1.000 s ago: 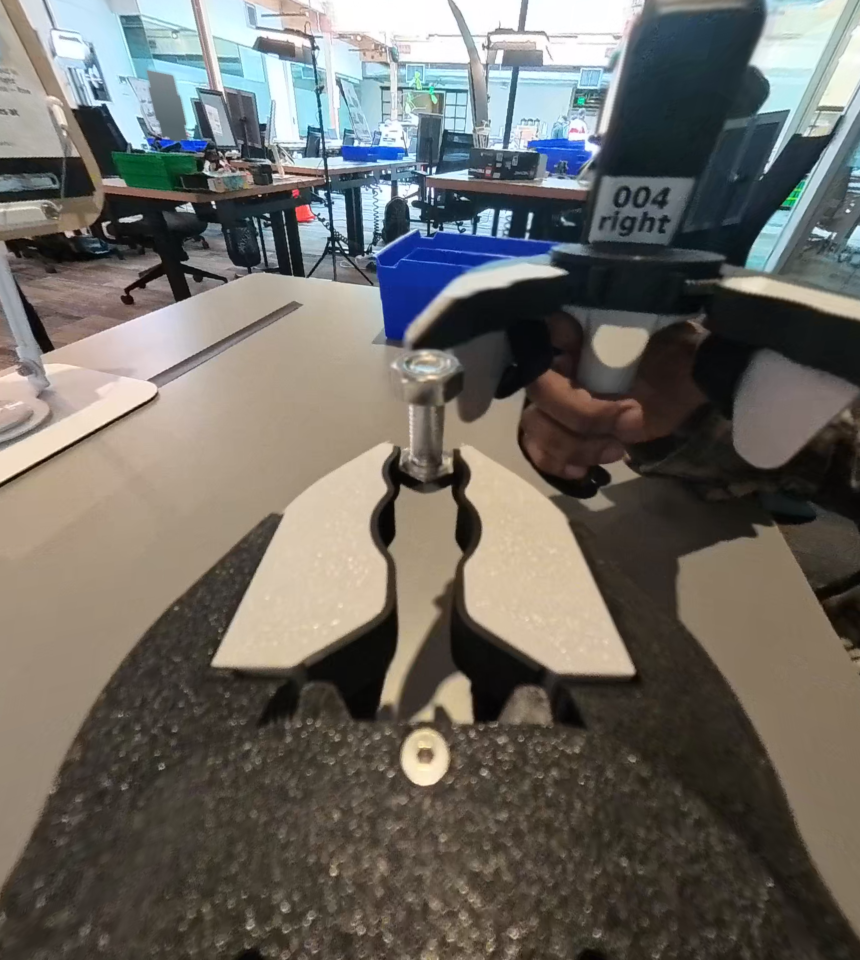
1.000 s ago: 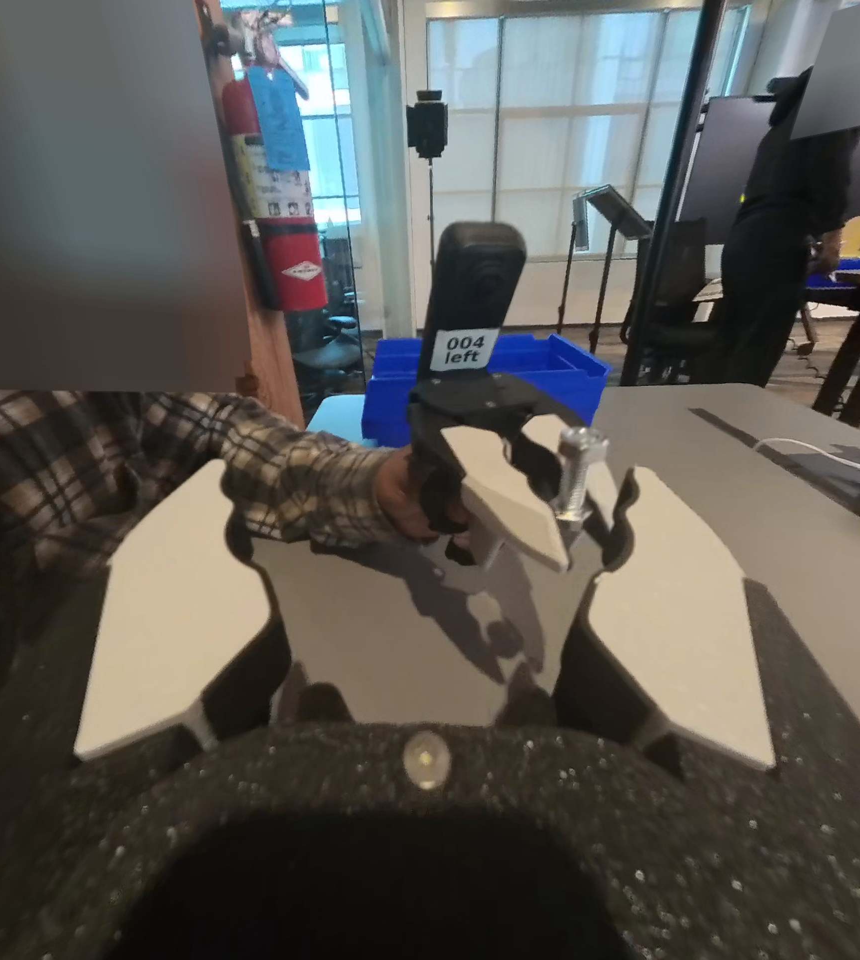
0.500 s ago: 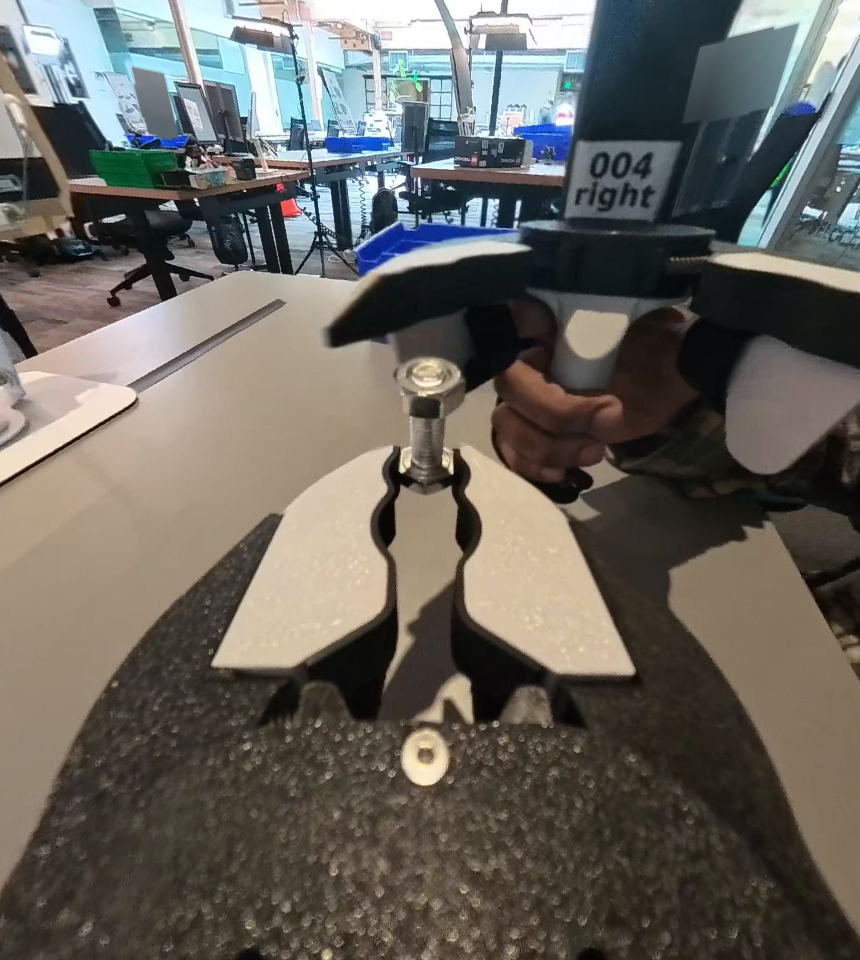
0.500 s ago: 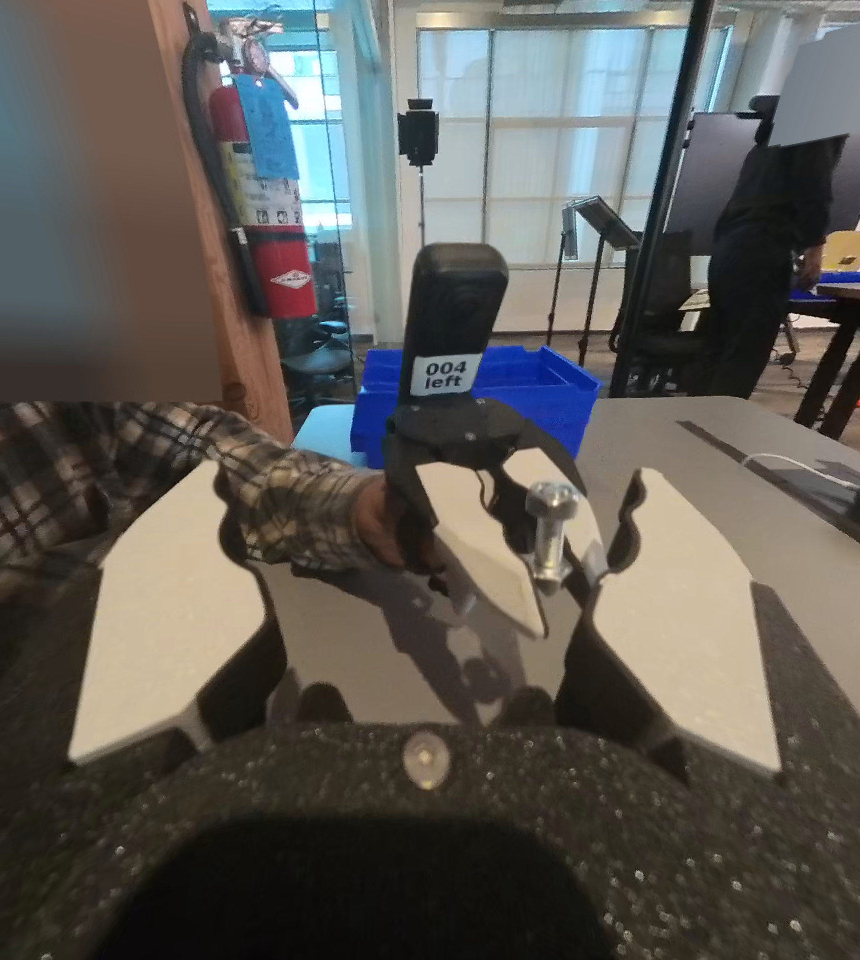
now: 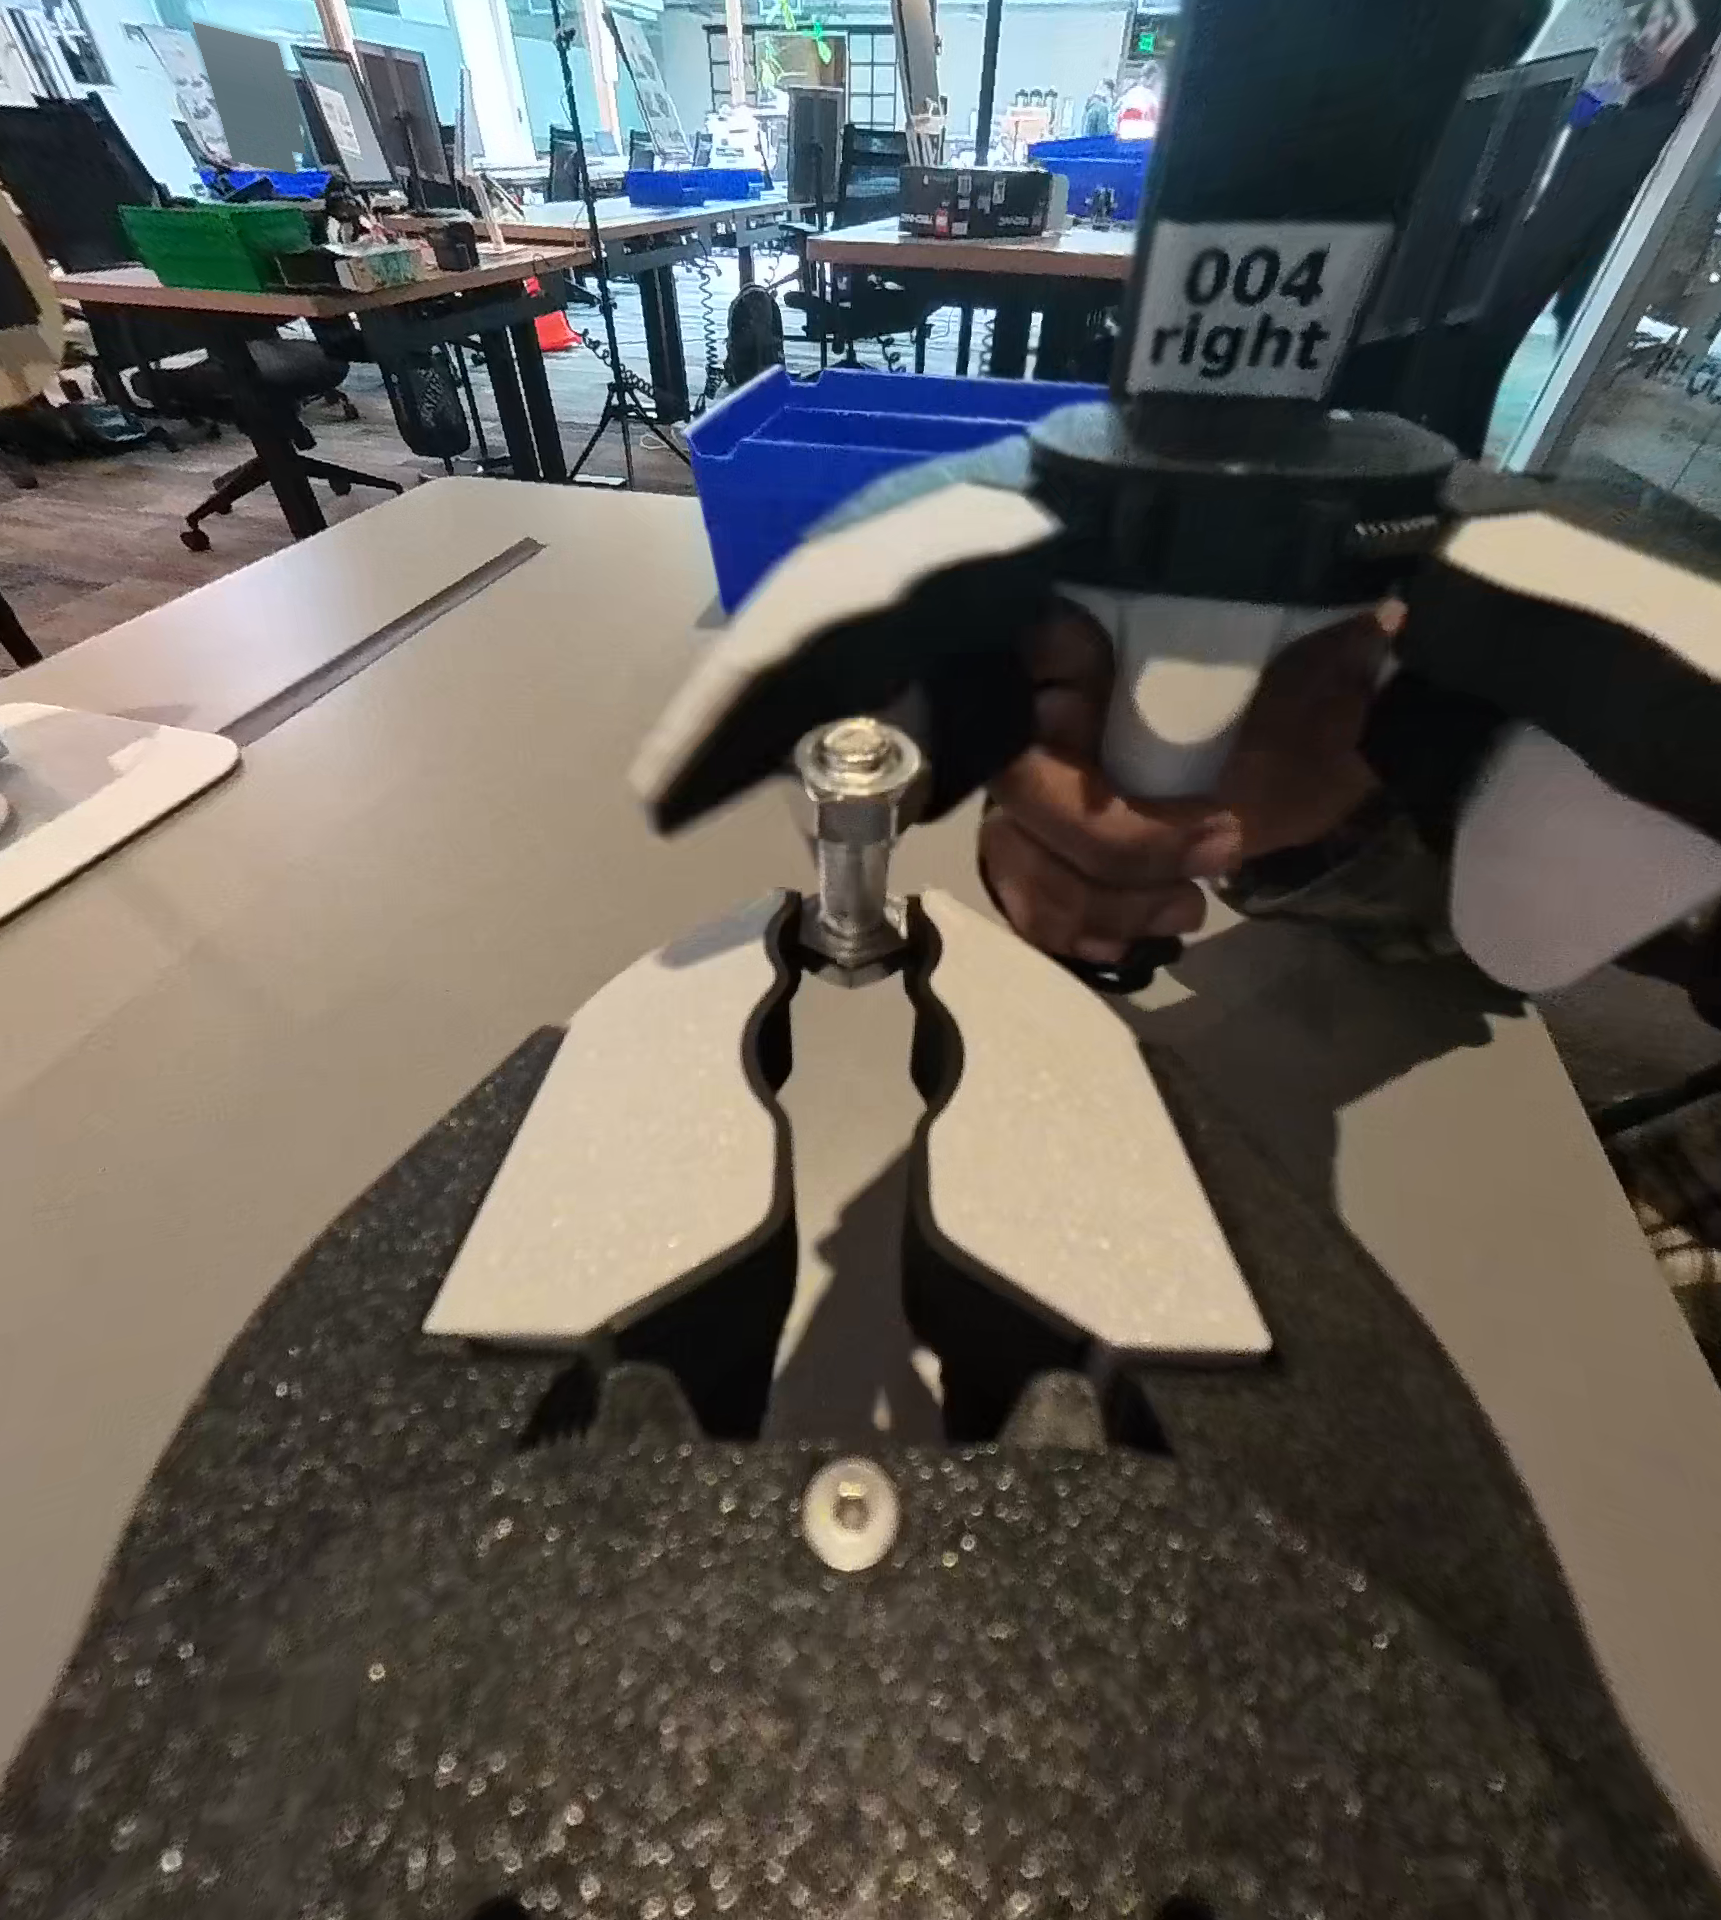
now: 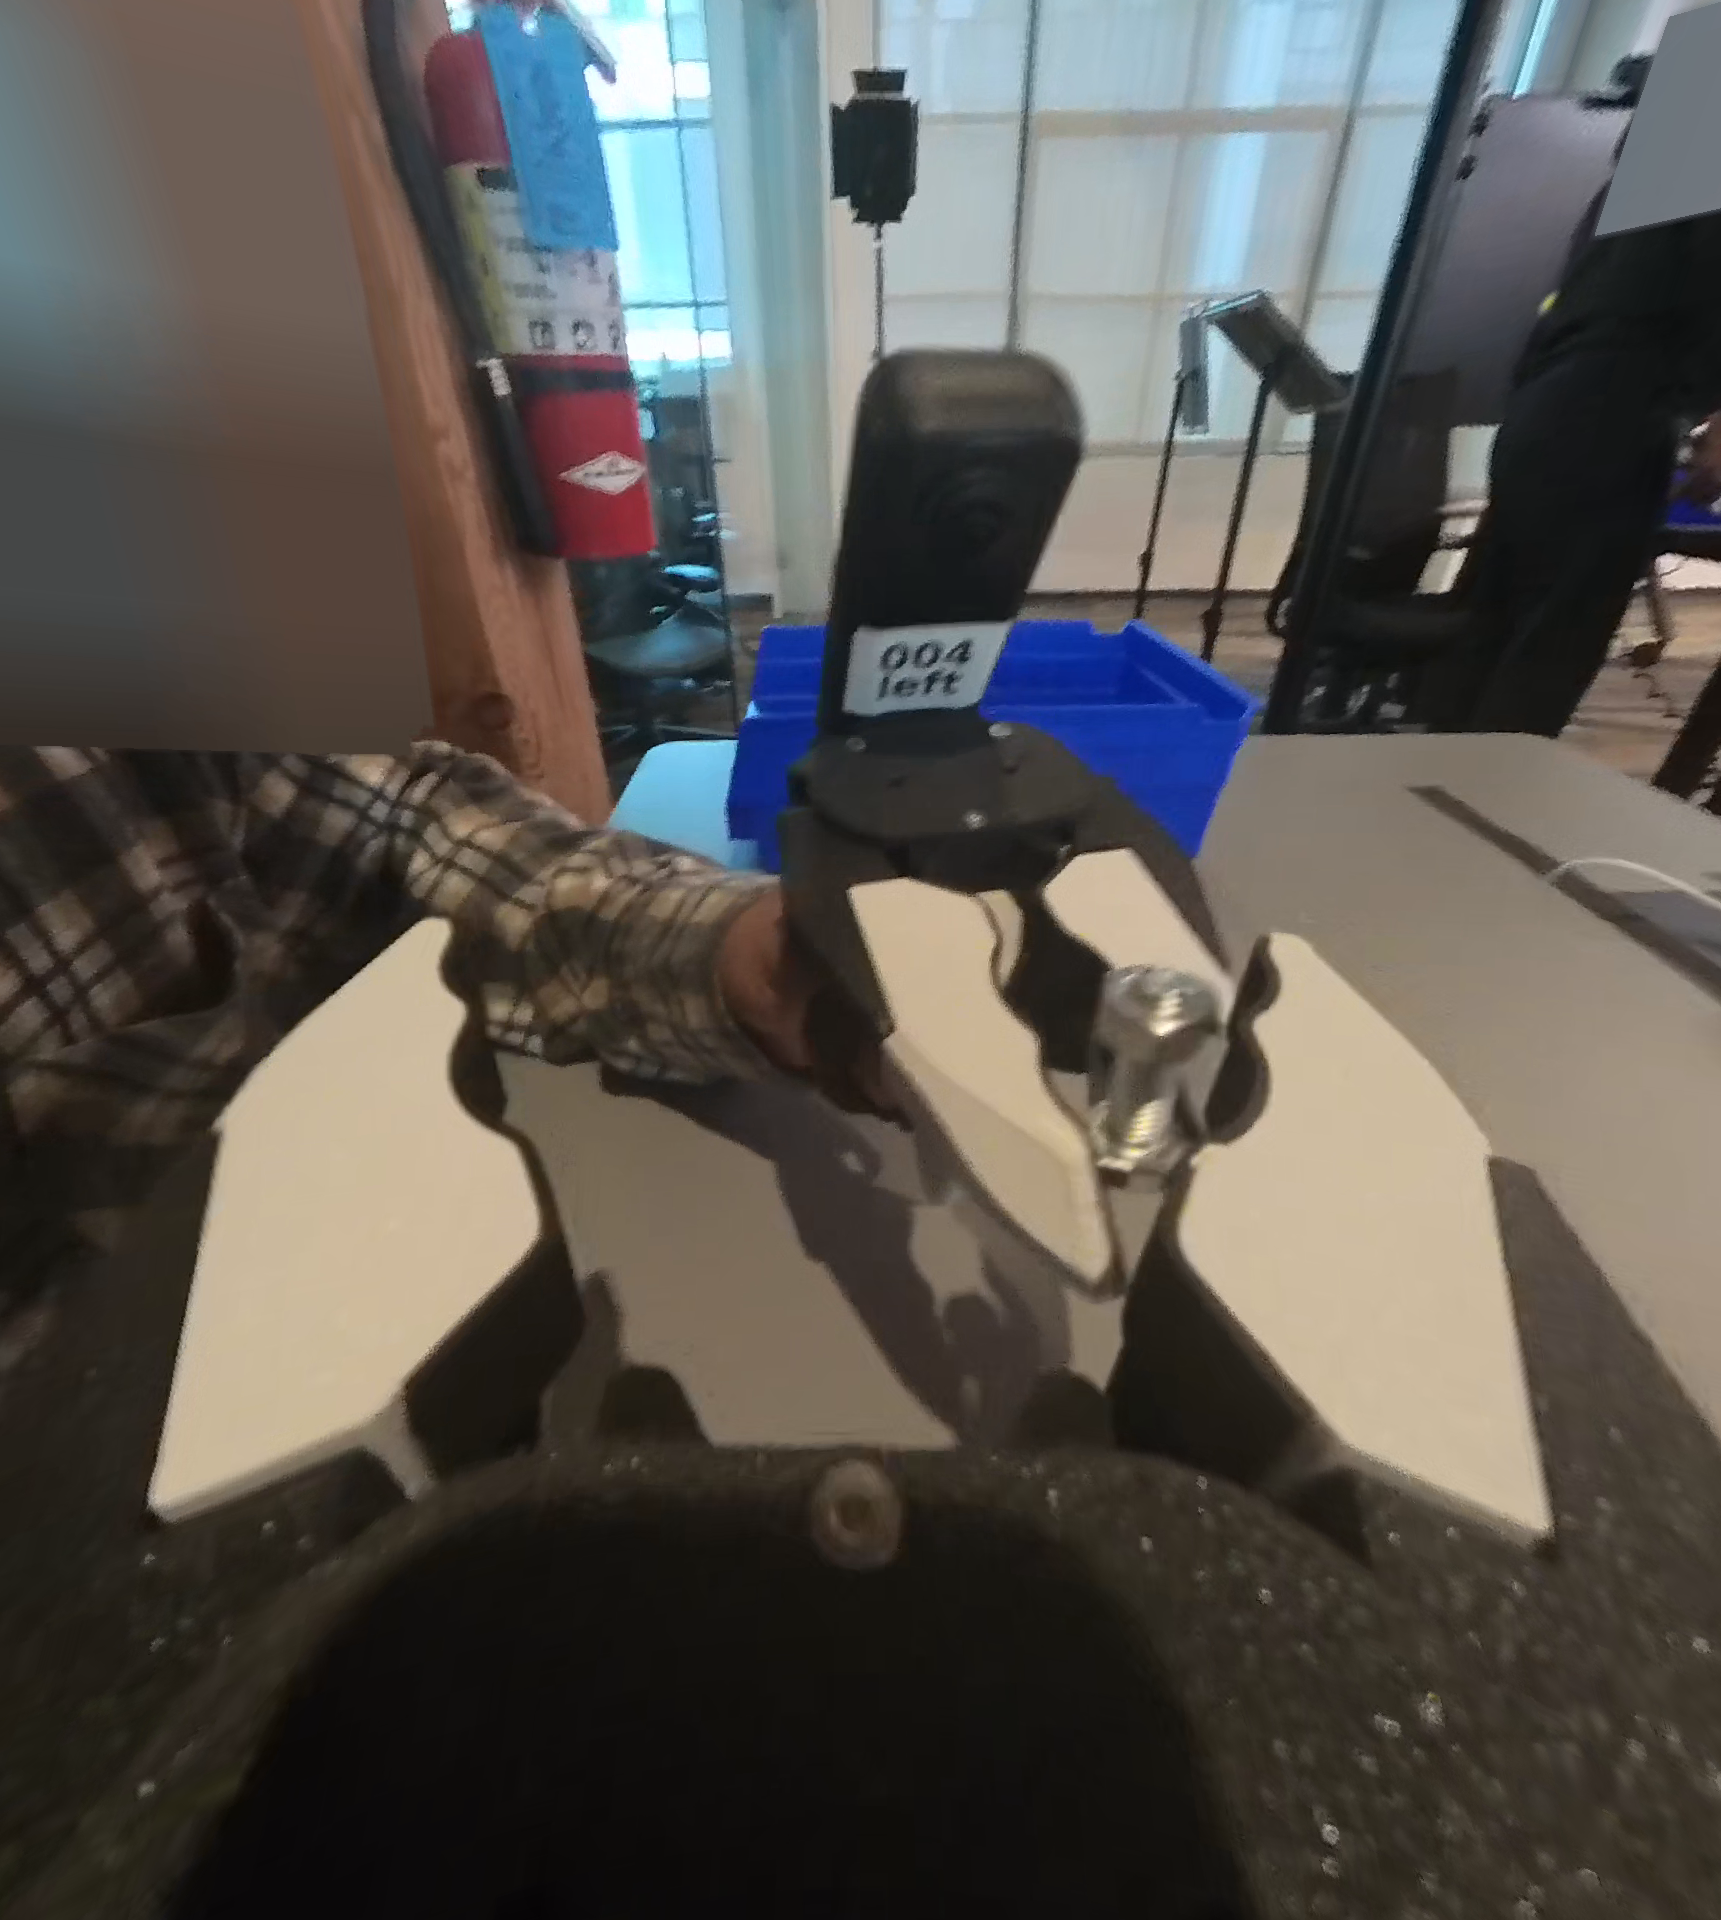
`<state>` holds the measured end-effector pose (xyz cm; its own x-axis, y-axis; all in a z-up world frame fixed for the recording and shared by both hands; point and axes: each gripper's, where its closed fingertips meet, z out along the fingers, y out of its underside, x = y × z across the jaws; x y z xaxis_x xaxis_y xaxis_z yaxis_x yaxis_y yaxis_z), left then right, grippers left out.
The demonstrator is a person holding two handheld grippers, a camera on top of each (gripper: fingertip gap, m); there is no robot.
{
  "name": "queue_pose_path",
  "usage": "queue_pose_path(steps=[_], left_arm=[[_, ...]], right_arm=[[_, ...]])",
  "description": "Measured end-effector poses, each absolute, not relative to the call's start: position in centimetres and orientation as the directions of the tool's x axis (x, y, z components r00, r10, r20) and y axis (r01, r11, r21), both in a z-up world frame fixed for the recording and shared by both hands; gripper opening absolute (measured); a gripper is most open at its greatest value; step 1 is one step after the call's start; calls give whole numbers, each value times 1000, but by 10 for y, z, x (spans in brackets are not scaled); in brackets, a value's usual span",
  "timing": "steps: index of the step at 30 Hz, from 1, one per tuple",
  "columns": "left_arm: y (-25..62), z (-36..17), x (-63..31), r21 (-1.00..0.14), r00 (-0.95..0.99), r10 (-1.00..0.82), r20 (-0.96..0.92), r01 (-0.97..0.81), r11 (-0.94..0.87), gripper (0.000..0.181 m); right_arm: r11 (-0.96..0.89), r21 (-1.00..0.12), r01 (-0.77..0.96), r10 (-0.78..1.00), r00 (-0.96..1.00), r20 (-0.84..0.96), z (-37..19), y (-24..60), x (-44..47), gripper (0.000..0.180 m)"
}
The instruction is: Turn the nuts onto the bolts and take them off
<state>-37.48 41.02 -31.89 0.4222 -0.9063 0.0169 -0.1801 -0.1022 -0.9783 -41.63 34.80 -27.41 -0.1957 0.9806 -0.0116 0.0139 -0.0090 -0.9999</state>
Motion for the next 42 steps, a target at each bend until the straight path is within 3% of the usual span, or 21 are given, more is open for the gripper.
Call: queue_pose_path(steps=[7,12,15,24,26,35,42], left_arm=[[411,-321,-376,-977,407,-911,66,-159,-142,18],[409,-319,-374,-978,405,-912,57,-159,-132,18],[411,-318,-378,-979,410,-910,67,-150,-139,18],[407,-321,-372,-976,397,-916,55,-173,-134,18],[410,-319,-376,-977,402,-913,67,-160,-142,18],[405,-314,-371,-980,388,-920,57,-156,-127,18],[405,-317,-371,-978,379,-922,73,-156,-141,18]], right_arm=[[7,-1000,-30,994,-111,10,-268,349,-399,133],[-42,-999,5,983,-180,-42,-275,344,-414,139],[-19,-1000,-18,992,-129,-17,-280,337,-394,132],[-42,-999,-3,988,-149,-41,-278,339,-408,143],[-26,-1000,-16,992,-125,-24,-278,334,-393,134],[-77,-997,-22,983,-171,-72,-277,336,-408,142],[-52,-996,-75,991,-125,-42,-265,345,-400,139]])
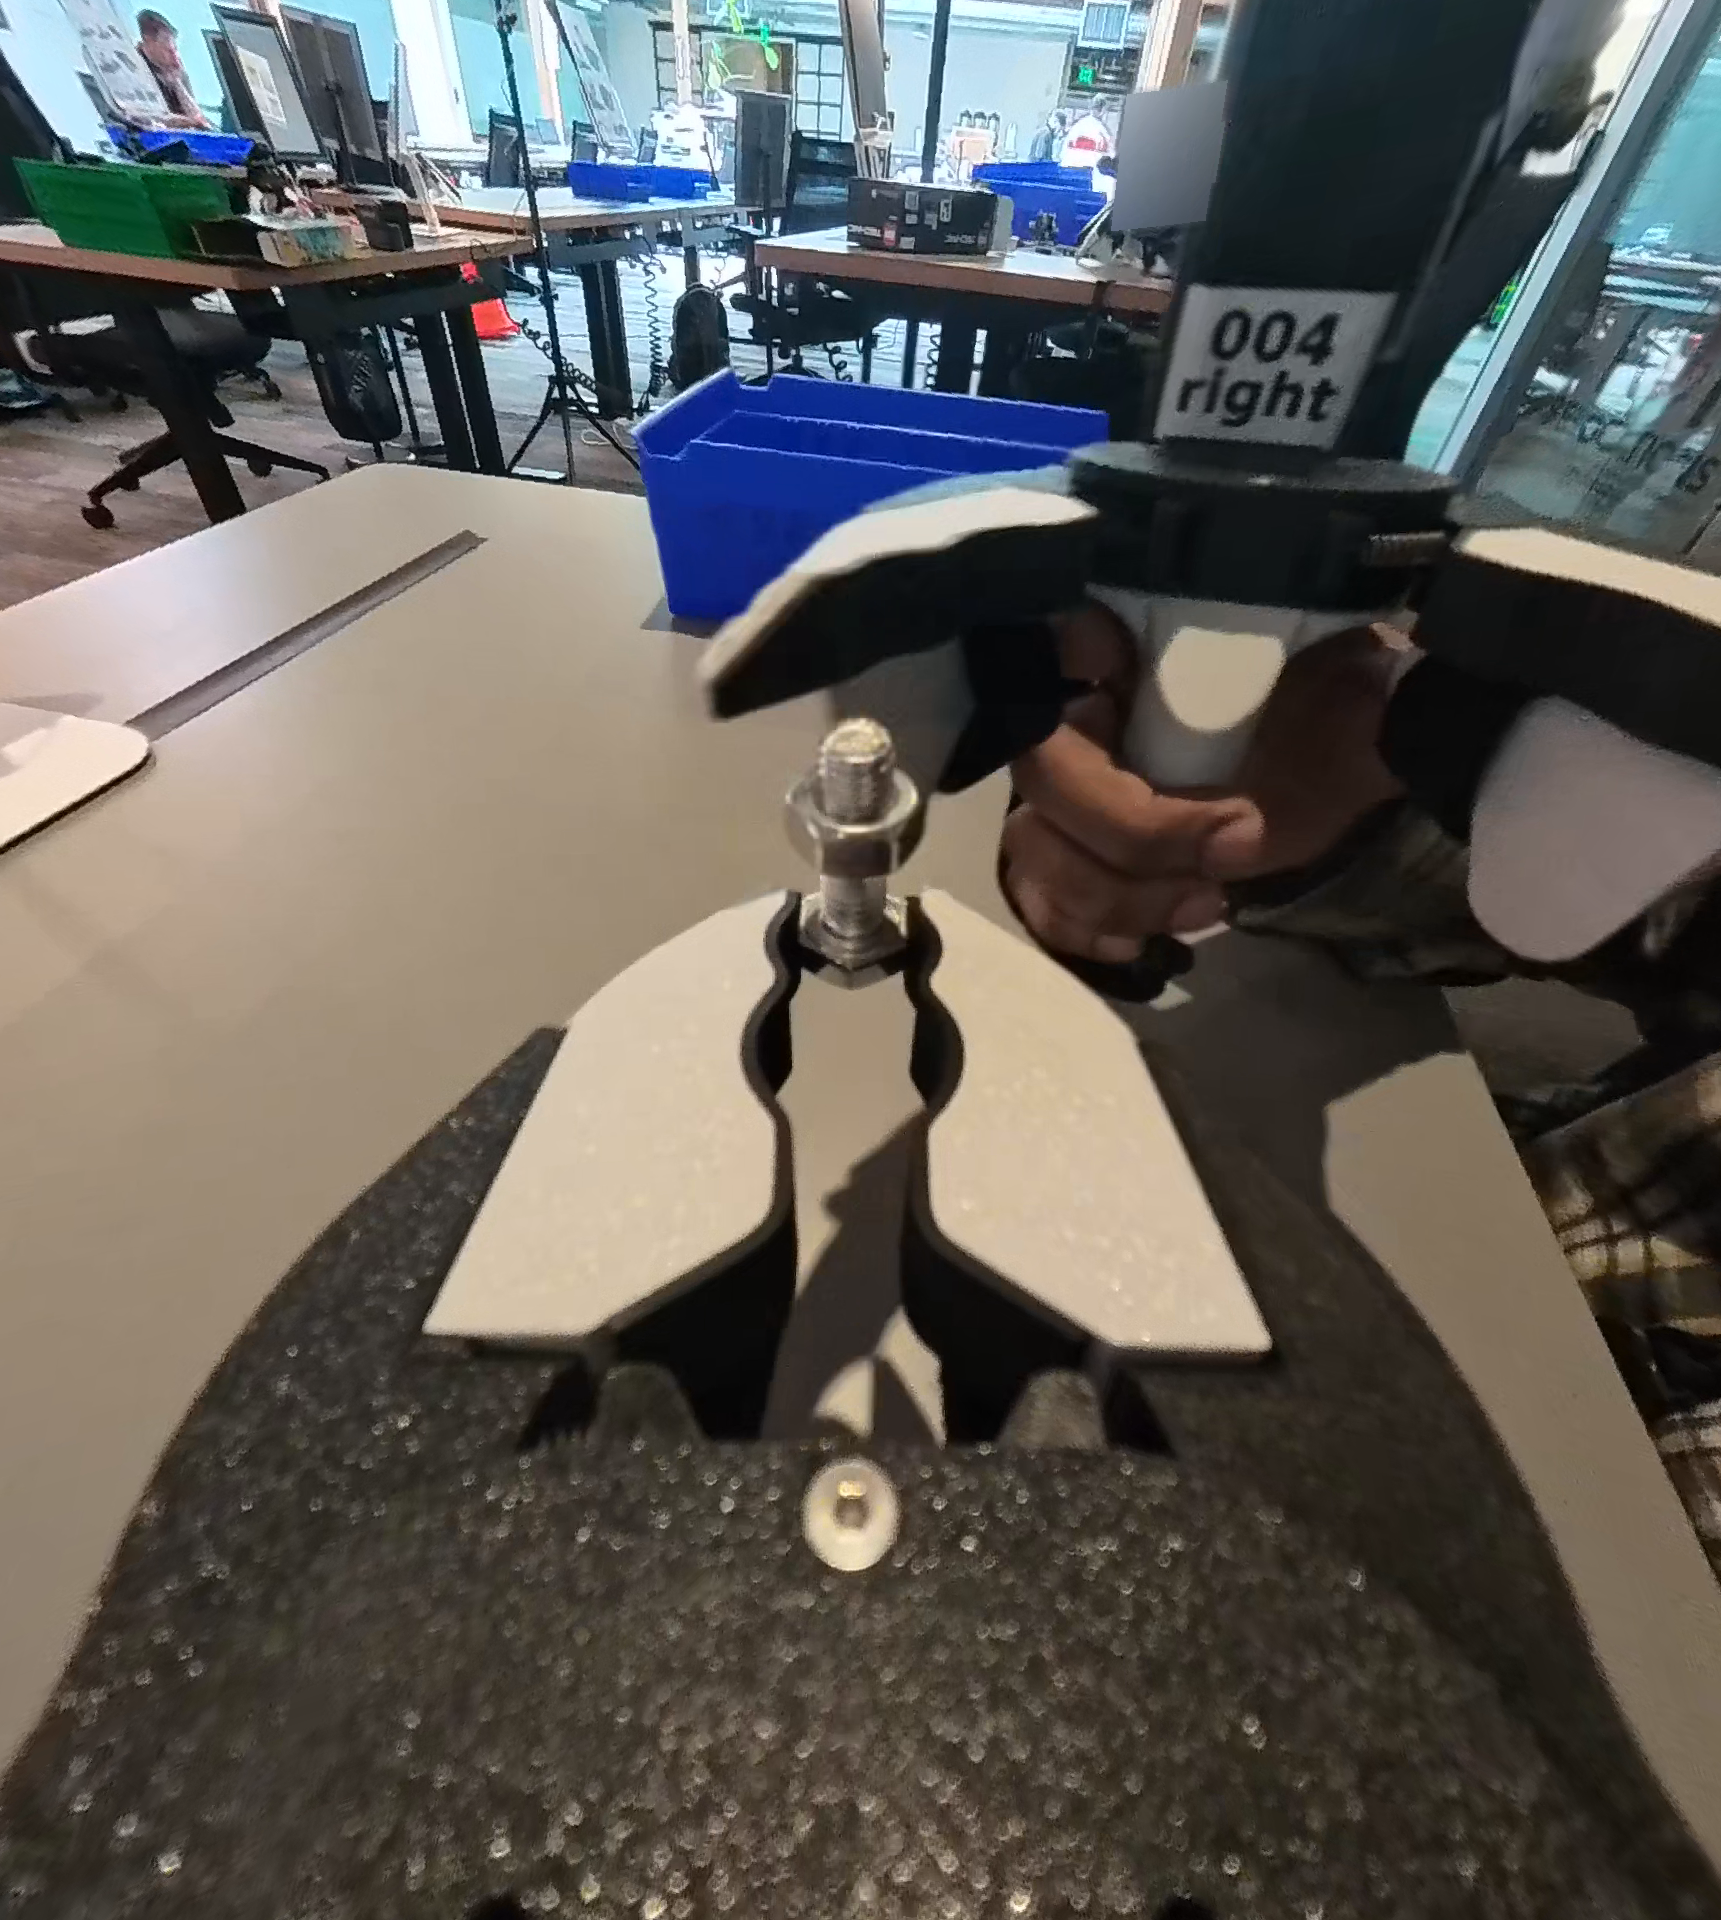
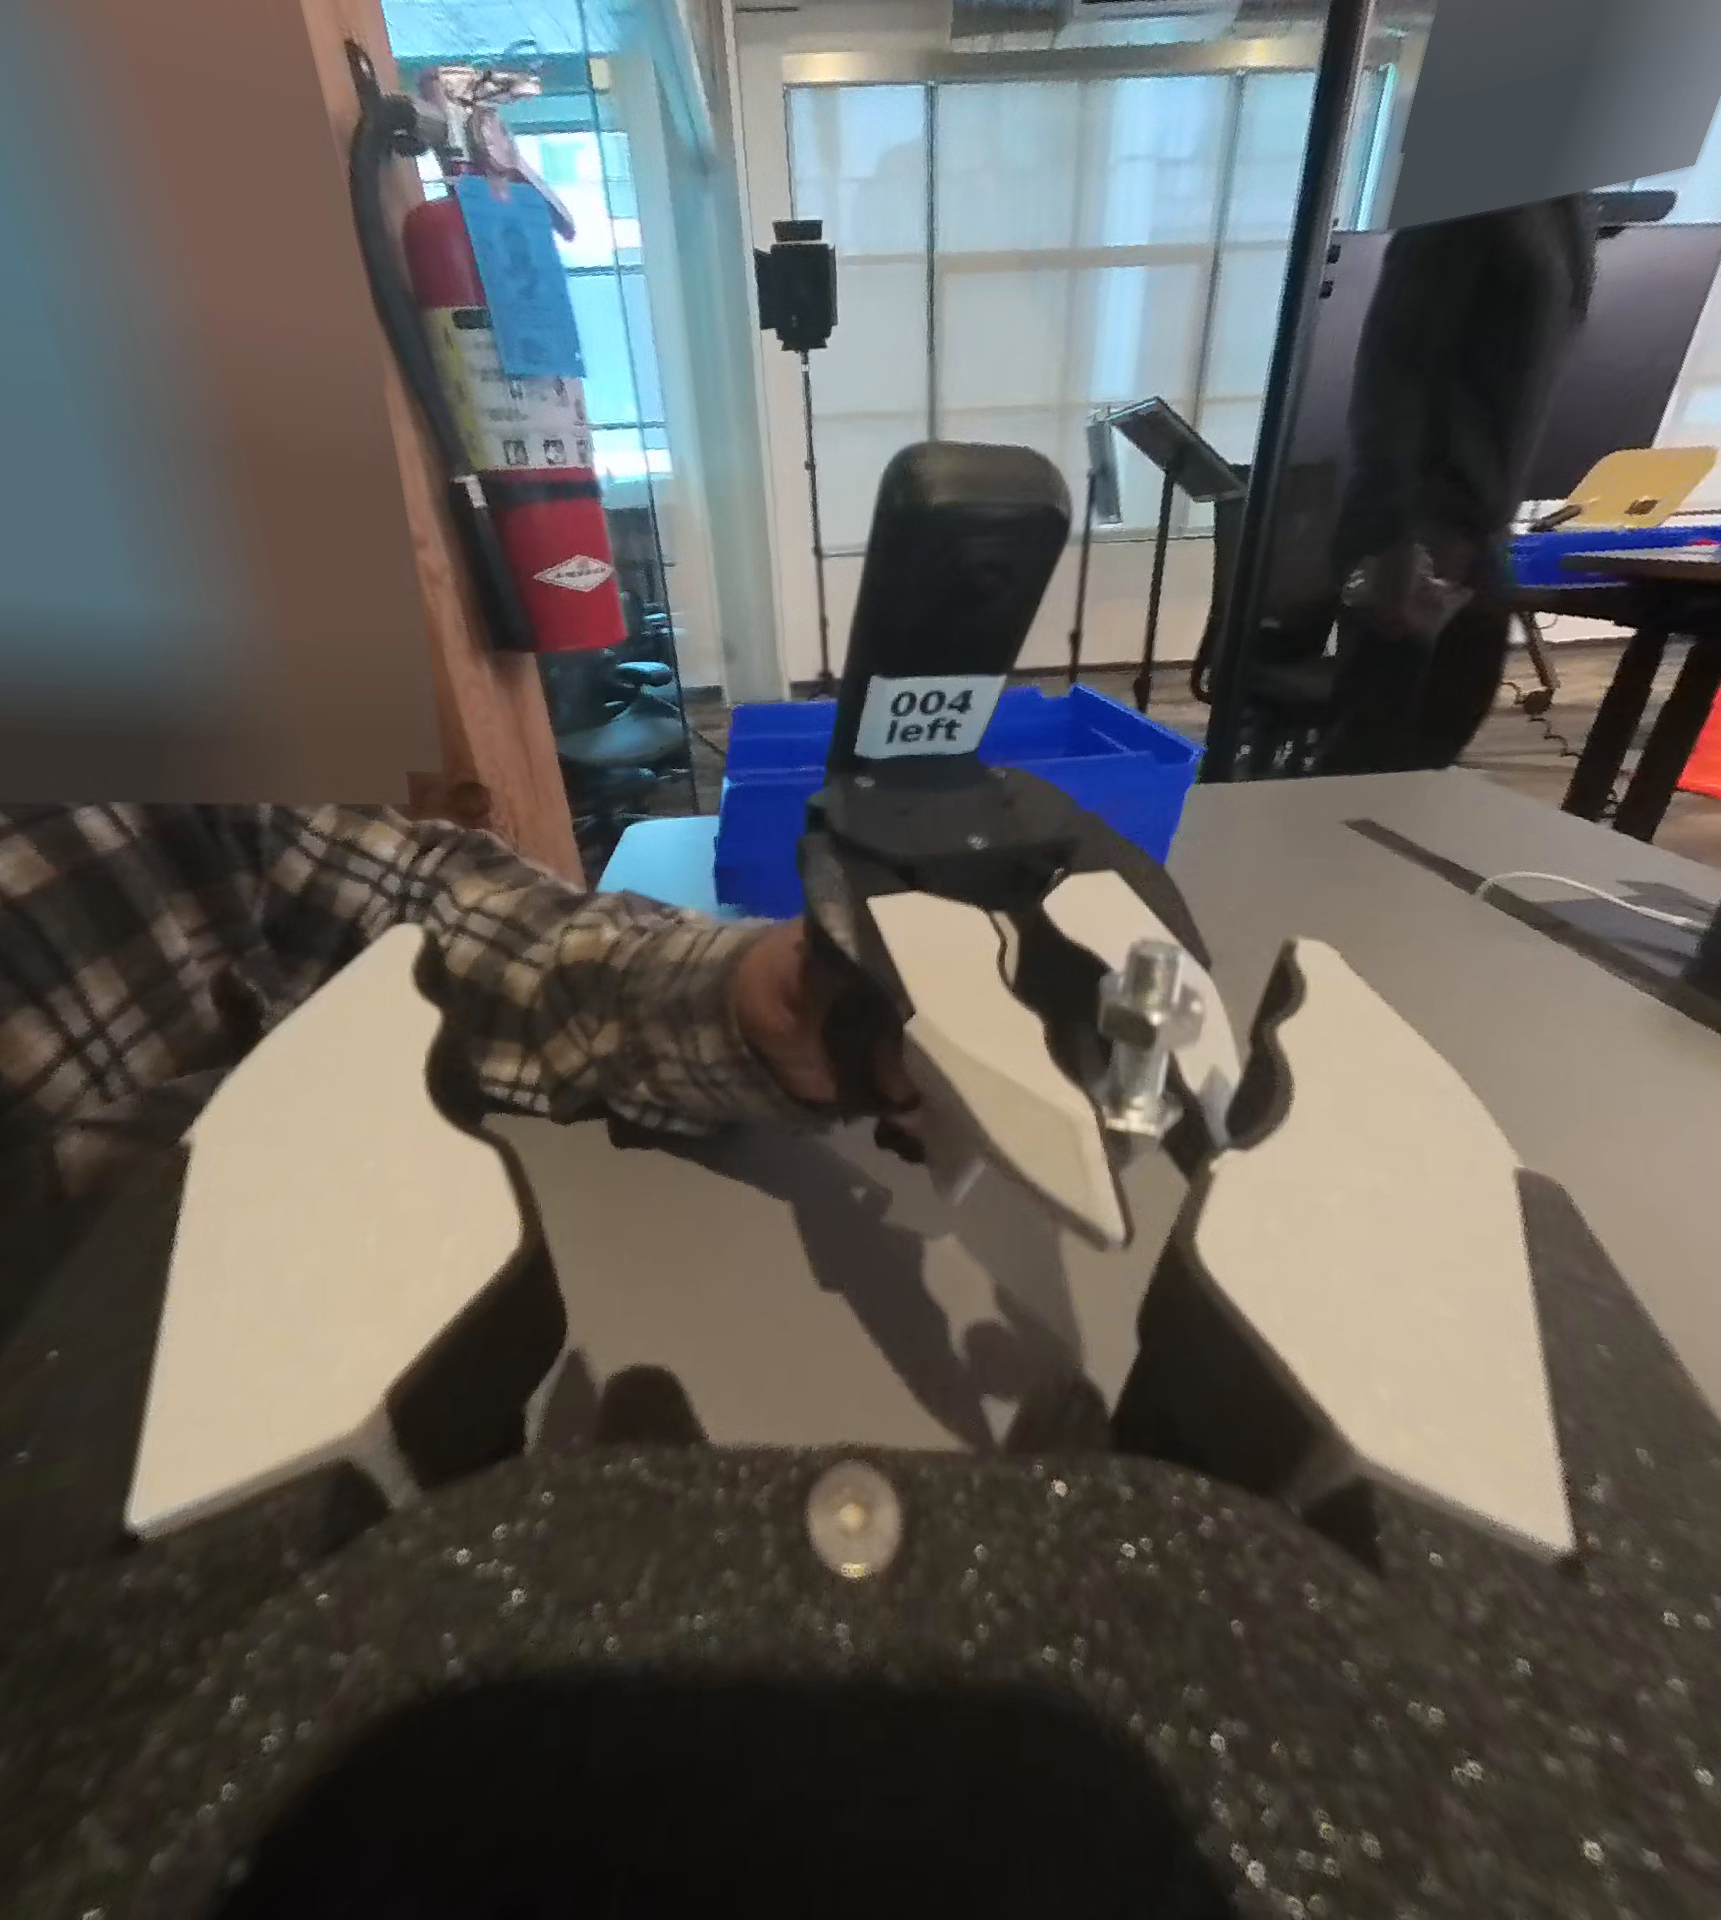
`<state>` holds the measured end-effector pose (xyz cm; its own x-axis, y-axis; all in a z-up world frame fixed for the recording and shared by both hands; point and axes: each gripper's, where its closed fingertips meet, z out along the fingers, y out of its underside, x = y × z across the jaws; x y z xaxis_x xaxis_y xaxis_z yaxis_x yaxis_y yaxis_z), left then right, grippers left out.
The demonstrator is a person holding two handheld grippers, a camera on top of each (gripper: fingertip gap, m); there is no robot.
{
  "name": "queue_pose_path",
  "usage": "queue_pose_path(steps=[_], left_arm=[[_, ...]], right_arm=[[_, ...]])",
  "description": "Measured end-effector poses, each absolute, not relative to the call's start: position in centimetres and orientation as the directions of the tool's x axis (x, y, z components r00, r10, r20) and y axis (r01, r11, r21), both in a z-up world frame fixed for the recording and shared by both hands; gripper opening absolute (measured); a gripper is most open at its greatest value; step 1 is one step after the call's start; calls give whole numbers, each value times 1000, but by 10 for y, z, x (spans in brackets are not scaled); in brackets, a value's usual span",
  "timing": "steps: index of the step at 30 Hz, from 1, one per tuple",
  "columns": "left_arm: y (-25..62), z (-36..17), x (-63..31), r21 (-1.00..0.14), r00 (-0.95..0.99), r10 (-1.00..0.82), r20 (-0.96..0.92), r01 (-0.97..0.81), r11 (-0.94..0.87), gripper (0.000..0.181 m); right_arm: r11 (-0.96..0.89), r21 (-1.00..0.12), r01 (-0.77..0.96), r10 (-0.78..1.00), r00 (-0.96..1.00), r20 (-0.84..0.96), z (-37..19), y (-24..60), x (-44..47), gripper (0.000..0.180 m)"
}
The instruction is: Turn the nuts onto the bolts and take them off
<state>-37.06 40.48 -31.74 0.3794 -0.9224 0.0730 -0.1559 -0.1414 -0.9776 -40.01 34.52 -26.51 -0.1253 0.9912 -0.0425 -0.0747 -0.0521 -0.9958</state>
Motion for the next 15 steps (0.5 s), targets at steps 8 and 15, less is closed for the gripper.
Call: queue_pose_path(steps=[8,15], left_arm=[[409,-314,-377,-979,399,-914,79,-142,-147,18],[406,-315,-371,-978,389,-919,65,-158,-136,18]], right_arm=[[-64,-994,-87,993,-107,-55,-269,334,-385,135],[-64,-997,-52,987,-150,-56,-274,338,-409,143]])
